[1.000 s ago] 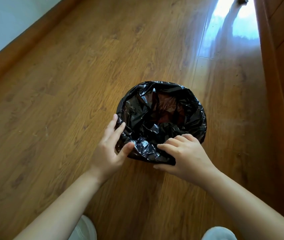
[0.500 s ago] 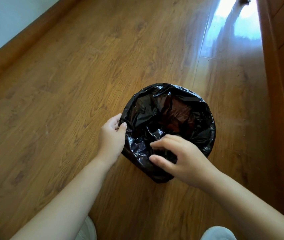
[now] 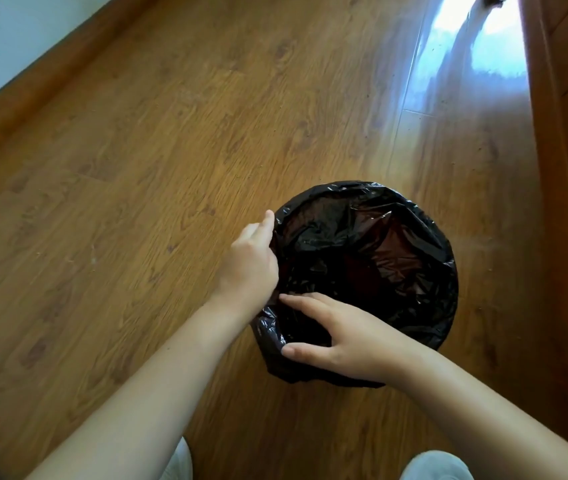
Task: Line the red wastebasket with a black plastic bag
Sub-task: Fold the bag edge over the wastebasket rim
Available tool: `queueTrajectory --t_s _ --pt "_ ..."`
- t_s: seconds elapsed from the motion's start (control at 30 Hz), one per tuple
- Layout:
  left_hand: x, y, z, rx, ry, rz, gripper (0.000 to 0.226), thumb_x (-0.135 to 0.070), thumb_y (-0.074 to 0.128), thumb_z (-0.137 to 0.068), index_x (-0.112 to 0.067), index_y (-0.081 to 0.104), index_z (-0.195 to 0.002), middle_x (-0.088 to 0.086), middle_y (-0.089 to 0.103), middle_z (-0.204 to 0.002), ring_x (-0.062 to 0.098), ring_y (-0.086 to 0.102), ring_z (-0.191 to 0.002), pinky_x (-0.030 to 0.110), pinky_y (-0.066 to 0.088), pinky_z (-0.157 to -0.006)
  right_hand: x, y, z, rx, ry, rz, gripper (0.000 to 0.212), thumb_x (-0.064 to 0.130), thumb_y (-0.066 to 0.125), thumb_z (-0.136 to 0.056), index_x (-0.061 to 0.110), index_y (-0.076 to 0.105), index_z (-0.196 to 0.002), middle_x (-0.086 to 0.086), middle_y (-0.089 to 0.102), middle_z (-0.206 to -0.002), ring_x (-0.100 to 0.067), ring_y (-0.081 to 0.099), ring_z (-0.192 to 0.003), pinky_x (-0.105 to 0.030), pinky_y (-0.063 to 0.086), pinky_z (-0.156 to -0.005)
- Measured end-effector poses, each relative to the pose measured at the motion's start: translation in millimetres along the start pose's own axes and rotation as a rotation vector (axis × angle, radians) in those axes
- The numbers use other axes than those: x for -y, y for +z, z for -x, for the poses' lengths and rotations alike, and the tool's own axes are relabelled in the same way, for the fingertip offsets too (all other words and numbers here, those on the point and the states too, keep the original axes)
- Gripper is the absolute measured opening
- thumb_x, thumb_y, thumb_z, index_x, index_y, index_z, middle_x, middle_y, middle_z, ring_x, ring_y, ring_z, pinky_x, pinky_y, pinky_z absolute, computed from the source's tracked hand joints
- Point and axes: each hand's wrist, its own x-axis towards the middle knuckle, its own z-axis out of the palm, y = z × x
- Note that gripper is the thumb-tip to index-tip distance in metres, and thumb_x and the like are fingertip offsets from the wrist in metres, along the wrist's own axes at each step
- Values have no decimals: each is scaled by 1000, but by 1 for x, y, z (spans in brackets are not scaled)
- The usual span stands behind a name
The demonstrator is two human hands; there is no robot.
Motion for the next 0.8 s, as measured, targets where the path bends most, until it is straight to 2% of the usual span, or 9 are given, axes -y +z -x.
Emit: queueTrajectory --t_s 0.1,0.17,0.2,0.3,0.37,0.43,0.53,0.67,0.8 --pt "4 -4 -6 51 -49 76 50 7 43 -85 -5 39 -133 13 57 -120 12 49 -80 1 34 -62 -5 -10 5 -259 -113 116 45 41 55 -86 24 48 -126 5 55 -126 -14 48 -118 -36 40 -99" --pt "5 -6 -4 74 -42 70 49 6 46 -84 -6 42 -131 11 59 -119 14 53 -79 8 35 -62 -13 -15 4 -435 -152 316 42 35 59 -83 18 54 -121 -1 56 -127 -23 45 -124 -51 31 -106" --pt "5 -8 -2 80 -31 61 49 5 47 -83 -7 43 -131 10 60 -118 15 54 -76 13 38 -62 -17 -17 3 -427 -126 407 48 39 59 -82 19 51 -125 -3 51 -134 -26 37 -130 -56 20 -107" --pt "5 -11 6 111 -29 53 49 2 49 -81 -11 48 -129 5 63 -115 13 53 -66 30 47 -67 -31 -11 -5 -212 -8 516 71 59 48 -79 30 25 -139 -2 18 -153 -27 3 -141 -58 3 -109" --pt "9 -10 11 130 -10 64 50 2 48 -82 -12 47 -129 2 62 -115 5 47 -55 19 43 -64 -40 1 -13 -110 54 506 79 68 43 -76 34 14 -141 1 1 -156 -26 -9 -140 -59 3 -109" --pt "10 -7 16 151 18 112 50 5 44 -84 -9 43 -132 4 58 -118 2 49 -59 8 37 -60 -45 13 -22 -36 117 499 86 72 41 -73 33 6 -142 1 -8 -155 -26 -16 -139 -61 1 -108" --pt "12 -1 20 143 55 138 50 9 39 -87 -4 35 -135 12 52 -123 14 50 -78 11 33 -64 -52 24 -39 14 202 528 97 74 41 -70 29 -5 -142 -1 -18 -154 -28 -23 -137 -66 -1 -104" --pt "18 1 21 154 64 187 48 8 36 -90 -5 33 -136 11 50 -126 12 50 -95 -4 30 -75 -58 40 -55 219 323 708 102 77 37 -69 26 -16 -140 -6 -30 -149 -34 -36 -130 -68 -5 -102" --pt "21 3 21 157 60 221 49 8 37 -90 -7 33 -136 6 49 -124 9 50 -91 -4 31 -75 -72 49 -62 330 414 744 100 77 34 -73 28 -25 -136 -4 -22 -152 -33 -26 -135 -67 -11 -102"
